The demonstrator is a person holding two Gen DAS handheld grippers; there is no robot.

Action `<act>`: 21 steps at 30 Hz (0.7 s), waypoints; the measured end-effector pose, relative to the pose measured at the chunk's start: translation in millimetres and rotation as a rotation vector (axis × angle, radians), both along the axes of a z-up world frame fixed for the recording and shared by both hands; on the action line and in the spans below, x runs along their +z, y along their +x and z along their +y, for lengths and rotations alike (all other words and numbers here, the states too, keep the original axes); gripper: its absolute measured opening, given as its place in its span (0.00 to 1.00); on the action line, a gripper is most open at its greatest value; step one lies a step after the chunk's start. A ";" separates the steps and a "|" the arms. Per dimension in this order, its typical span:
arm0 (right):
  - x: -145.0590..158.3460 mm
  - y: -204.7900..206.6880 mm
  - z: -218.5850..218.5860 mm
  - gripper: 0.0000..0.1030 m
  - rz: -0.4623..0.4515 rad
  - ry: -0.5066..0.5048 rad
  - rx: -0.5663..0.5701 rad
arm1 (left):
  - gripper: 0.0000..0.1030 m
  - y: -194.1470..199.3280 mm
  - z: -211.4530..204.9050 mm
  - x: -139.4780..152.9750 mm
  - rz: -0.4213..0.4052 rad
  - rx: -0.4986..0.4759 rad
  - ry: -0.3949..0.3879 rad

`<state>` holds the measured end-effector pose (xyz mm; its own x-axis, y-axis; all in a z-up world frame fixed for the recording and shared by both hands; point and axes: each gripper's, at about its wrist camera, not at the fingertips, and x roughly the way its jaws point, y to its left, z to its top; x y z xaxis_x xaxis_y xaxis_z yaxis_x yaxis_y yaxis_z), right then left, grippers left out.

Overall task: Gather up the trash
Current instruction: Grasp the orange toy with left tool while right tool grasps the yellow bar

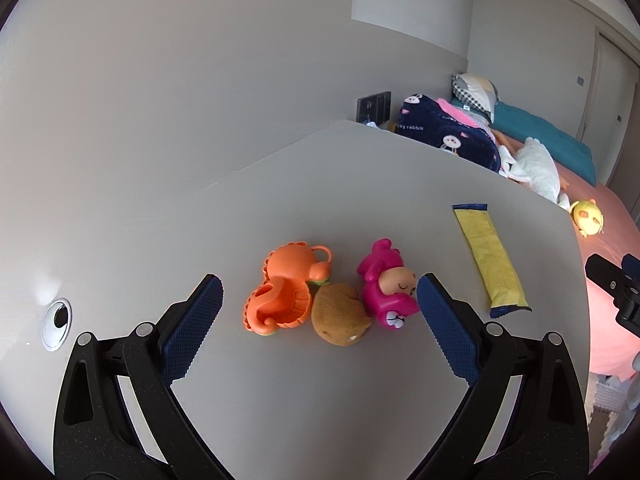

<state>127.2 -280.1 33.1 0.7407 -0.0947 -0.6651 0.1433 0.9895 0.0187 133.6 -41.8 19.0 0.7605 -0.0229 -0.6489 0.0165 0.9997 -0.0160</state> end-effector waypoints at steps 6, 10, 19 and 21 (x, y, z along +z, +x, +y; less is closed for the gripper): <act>-11.0 15.2 14.8 0.90 0.018 0.031 0.044 | 0.92 16.8 19.8 -8.0 0.029 0.030 -0.001; -19.2 29.0 21.8 0.90 0.041 0.063 0.058 | 0.92 27.7 29.2 -12.8 0.047 0.033 -0.007; -38.5 61.0 31.2 0.86 0.104 0.115 0.070 | 0.92 54.4 35.3 -33.0 0.133 0.025 -0.013; -43.1 64.3 33.9 0.84 0.115 0.115 0.067 | 0.91 57.8 34.9 -35.9 0.141 0.026 -0.001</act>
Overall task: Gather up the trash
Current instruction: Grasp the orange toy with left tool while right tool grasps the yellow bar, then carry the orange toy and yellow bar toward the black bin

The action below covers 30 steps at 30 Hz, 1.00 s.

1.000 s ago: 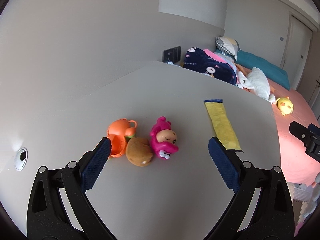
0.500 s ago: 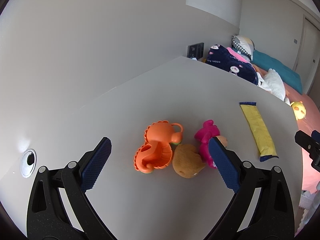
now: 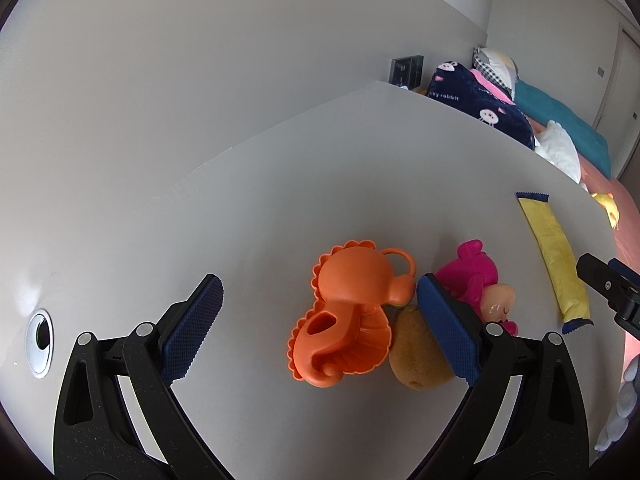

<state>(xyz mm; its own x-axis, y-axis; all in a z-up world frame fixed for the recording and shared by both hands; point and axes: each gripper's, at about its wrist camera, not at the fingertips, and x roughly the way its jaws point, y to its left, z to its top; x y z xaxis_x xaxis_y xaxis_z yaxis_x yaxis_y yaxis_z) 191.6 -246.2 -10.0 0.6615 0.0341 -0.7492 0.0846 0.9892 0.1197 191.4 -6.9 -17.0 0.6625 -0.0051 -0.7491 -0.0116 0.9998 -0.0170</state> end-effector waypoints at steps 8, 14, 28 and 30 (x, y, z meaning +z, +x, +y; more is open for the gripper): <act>-16.8 12.0 4.7 0.73 0.046 -0.005 0.011 | 0.54 9.4 3.6 -8.2 0.054 -0.015 -0.036; -16.2 14.2 10.2 0.46 0.058 -0.063 0.031 | 0.53 5.7 8.7 -8.4 0.053 0.000 -0.057; 5.4 0.8 -4.5 0.30 0.025 -0.007 0.025 | 0.53 -5.1 5.5 10.2 -0.011 0.018 -0.029; 9.5 -3.5 -6.7 0.30 0.021 -0.003 0.025 | 0.53 -8.7 3.8 13.5 -0.022 0.021 -0.027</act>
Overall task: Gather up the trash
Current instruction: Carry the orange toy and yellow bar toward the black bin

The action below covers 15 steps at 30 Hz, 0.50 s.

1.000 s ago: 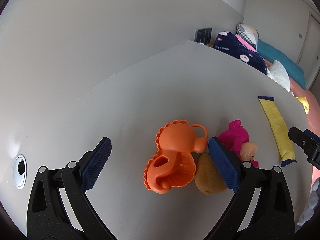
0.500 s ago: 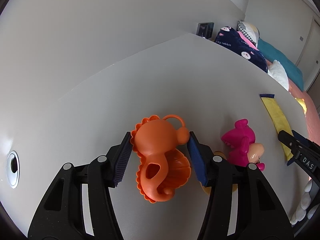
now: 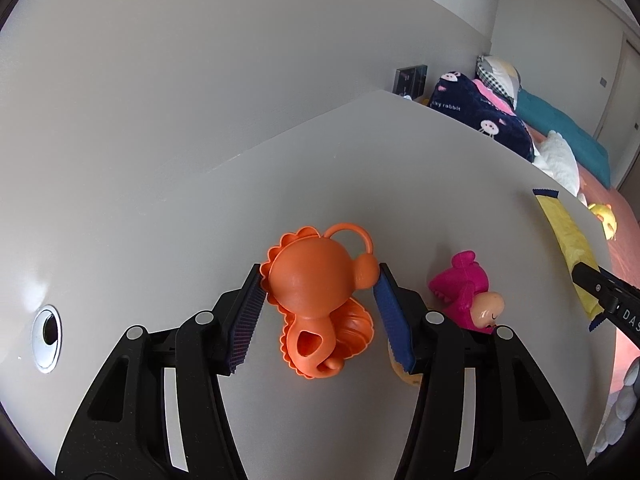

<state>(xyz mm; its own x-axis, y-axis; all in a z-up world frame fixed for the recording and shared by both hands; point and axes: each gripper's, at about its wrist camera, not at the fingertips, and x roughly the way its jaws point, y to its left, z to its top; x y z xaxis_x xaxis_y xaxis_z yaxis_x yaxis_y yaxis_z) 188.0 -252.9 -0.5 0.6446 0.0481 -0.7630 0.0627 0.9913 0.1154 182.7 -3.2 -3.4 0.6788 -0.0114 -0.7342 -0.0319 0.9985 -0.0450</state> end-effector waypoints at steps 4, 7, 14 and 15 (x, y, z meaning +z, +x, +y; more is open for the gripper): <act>9.4 -10.0 -5.1 0.30 -0.011 0.013 -0.002 | 0.53 -11.2 -3.2 7.7 -0.026 0.009 -0.013; 16.9 -19.5 -7.9 0.30 -0.028 0.007 0.000 | 0.53 -20.5 -8.0 13.9 -0.037 0.001 -0.020; 29.7 -39.1 -18.0 0.30 -0.047 0.006 -0.001 | 0.53 -36.4 -28.5 23.6 -0.048 -0.029 -0.026; 30.9 -41.1 -19.8 0.30 -0.048 0.007 -0.002 | 0.53 -38.2 -32.2 25.2 -0.050 -0.036 -0.025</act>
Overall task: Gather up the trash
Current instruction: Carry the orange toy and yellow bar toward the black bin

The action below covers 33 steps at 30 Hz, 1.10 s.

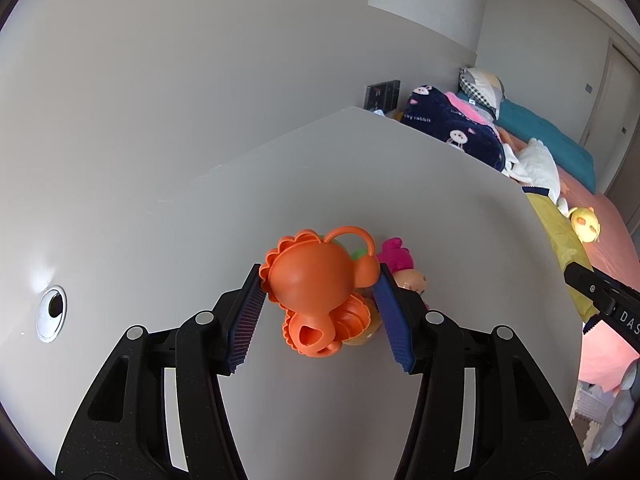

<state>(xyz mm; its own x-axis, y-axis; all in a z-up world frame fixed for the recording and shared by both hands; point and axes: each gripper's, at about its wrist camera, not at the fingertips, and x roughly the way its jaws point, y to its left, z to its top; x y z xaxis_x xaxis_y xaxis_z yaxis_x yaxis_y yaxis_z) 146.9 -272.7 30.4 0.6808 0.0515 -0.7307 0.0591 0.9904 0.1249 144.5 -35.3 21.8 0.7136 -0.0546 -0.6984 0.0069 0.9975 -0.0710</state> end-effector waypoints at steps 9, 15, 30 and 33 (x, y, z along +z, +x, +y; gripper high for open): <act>17.2 -26.4 -20.9 0.30 -0.034 -0.004 -0.027 | 0.53 -17.3 -34.1 14.5 -0.024 -0.063 0.001; 22.9 -42.4 -39.5 0.30 -0.040 -0.008 -0.044 | 0.53 -27.2 -58.8 17.5 -0.026 -0.109 0.000; 40.4 -82.1 -83.4 0.30 -0.073 -0.021 -0.114 | 0.53 -41.1 -122.4 25.4 -0.036 -0.227 0.002; 43.1 -90.3 -93.4 0.30 -0.079 -0.023 -0.129 | 0.53 -44.0 -134.6 27.3 -0.037 -0.249 0.005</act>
